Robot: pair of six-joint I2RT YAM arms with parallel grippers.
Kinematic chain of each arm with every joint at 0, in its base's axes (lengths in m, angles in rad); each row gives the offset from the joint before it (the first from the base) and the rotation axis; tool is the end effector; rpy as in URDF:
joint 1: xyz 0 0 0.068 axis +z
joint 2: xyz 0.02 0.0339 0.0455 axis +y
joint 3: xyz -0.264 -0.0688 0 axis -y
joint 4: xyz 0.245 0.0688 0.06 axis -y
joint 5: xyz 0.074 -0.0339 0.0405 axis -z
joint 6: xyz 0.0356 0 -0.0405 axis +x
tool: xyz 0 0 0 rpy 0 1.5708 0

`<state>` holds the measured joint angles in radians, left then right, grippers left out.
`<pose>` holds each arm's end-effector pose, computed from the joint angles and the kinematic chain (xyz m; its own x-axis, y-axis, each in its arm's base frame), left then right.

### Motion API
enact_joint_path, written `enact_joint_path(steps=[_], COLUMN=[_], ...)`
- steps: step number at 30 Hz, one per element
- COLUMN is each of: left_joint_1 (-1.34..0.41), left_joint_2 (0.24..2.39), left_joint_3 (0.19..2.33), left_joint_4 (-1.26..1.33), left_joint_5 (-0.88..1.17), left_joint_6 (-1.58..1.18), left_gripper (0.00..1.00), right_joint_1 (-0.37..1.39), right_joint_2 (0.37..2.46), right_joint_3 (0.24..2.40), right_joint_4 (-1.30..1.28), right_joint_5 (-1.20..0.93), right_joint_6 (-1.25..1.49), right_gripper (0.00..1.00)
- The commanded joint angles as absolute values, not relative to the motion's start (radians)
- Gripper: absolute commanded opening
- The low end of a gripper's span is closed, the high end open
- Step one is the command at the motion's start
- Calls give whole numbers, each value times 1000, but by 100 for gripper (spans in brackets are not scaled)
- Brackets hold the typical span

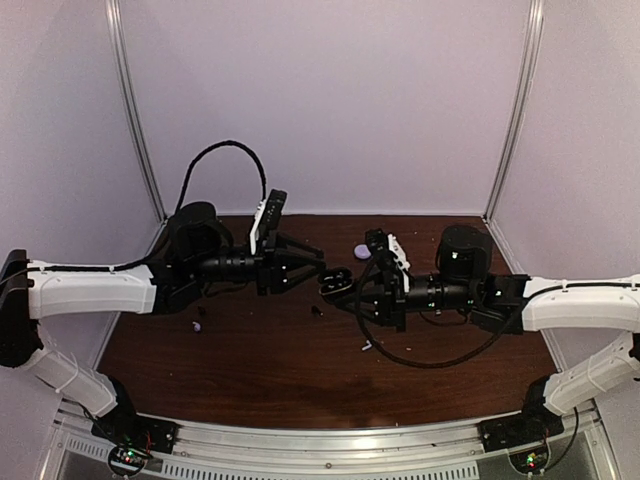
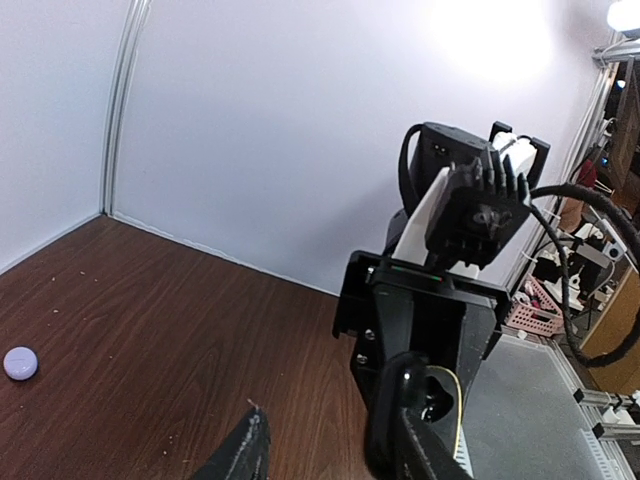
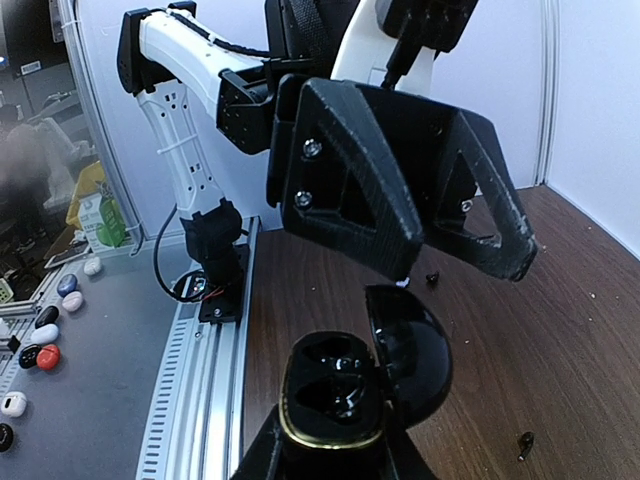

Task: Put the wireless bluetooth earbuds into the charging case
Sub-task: Open the charging case at the center of the board, then pick up the left earbud from the center of the board.

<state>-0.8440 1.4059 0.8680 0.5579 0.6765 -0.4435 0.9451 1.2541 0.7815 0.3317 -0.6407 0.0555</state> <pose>0.1957 -0.2536 0.3020 -0.4165 -0.0351 -0.9084 0.9077 0.0391 -0.4177 0.1495 0.2433 0.2919 -0.1374 -0.1142 -0.9839 -0.9903 -0.0039 0.1387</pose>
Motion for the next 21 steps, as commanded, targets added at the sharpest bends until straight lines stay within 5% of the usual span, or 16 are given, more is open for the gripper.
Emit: enact_joint_path(steps=[1,21], left_joint_1=[-833,-709], left_joint_2=[1393,1501], left_joint_3=[860,944], left_joint_4=[610,110], left_joint_5=[664,320], left_joint_6=[-469,-382], left_gripper=[45,48], right_joint_1=[950,838], right_joint_2=[1219,1092], right_joint_3=[763,591], right_joint_4=[355,451], right_joint_5=[-679,-667], right_joint_6=[39,149], right_gripper=[3,2])
